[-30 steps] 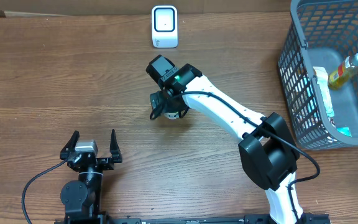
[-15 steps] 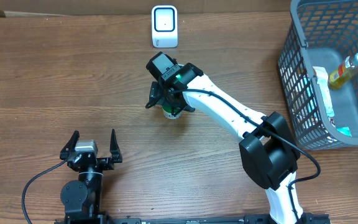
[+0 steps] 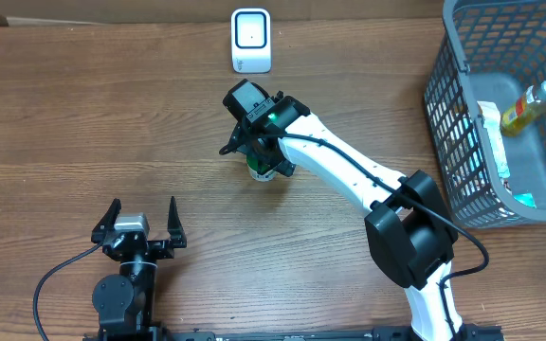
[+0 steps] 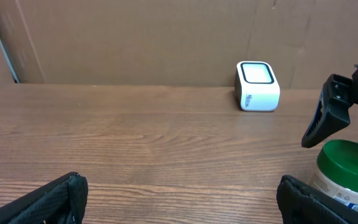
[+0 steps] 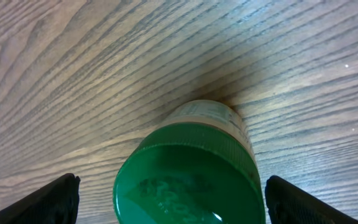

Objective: Scan the item barcode
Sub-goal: 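Hold the jar in front of the white scanner, turning it slightly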

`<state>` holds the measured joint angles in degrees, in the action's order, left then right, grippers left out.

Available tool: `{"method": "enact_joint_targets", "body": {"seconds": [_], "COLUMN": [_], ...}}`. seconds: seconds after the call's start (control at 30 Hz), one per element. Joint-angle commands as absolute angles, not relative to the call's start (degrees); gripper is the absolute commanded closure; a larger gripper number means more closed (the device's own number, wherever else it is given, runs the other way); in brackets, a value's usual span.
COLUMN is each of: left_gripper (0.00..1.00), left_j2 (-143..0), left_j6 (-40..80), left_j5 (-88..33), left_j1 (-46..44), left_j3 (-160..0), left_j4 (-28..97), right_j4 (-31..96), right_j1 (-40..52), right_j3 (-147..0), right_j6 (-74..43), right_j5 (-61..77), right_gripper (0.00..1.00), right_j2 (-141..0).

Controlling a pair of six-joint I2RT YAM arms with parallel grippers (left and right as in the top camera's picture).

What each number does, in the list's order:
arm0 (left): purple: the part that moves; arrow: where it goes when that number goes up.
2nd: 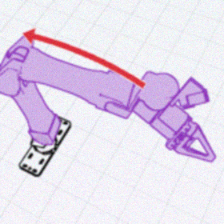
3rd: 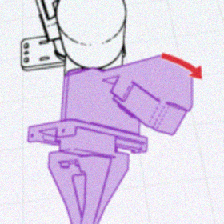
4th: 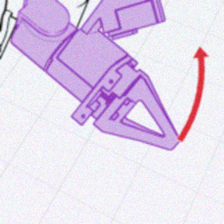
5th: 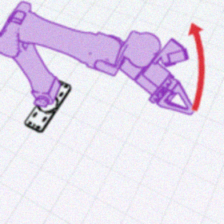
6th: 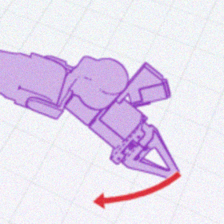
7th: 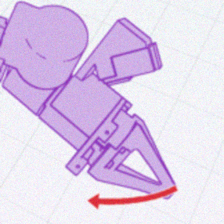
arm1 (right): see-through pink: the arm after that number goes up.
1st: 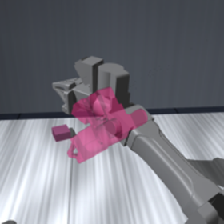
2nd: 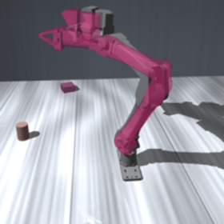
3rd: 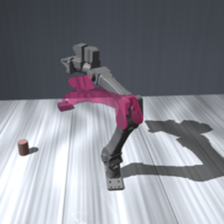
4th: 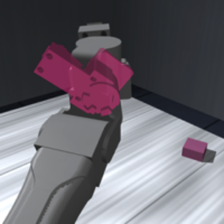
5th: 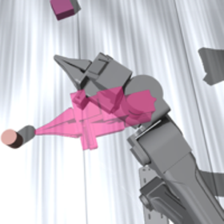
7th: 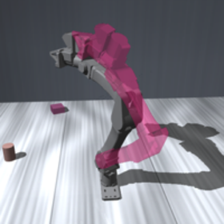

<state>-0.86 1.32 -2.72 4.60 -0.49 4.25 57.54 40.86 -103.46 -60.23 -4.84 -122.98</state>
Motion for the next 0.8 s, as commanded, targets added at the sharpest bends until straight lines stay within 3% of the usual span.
{"method": "enact_joint_targets", "body": {"seconds": [0.0,0.2,0.77], "left_gripper": [0.0,0.01,0.01], "left_j2": [-0.3,-0.3,-0.3], "left_j6": [1.3,1.3,1.3], "left_j5": [-2.5,-2.5,-2.5], "left_j1": [4.9,4.9,4.9], "left_j3": [-0.3,-0.3,-0.3], "left_j4": [4.3,4.3,4.3], "right_j4": [57.8,58.4,59.1], "right_j1": [40.8,40.8,40.8], "right_j3": [-103.0,-103.0,-103.0], "right_j6": [-61.7,-61.7,-61.3], "right_j5": [-5.9,-6.0,-8.0], "right_gripper": [0.09,0.16,0.18], "right_j2": [-122.9,-122.9,-122.9]}}
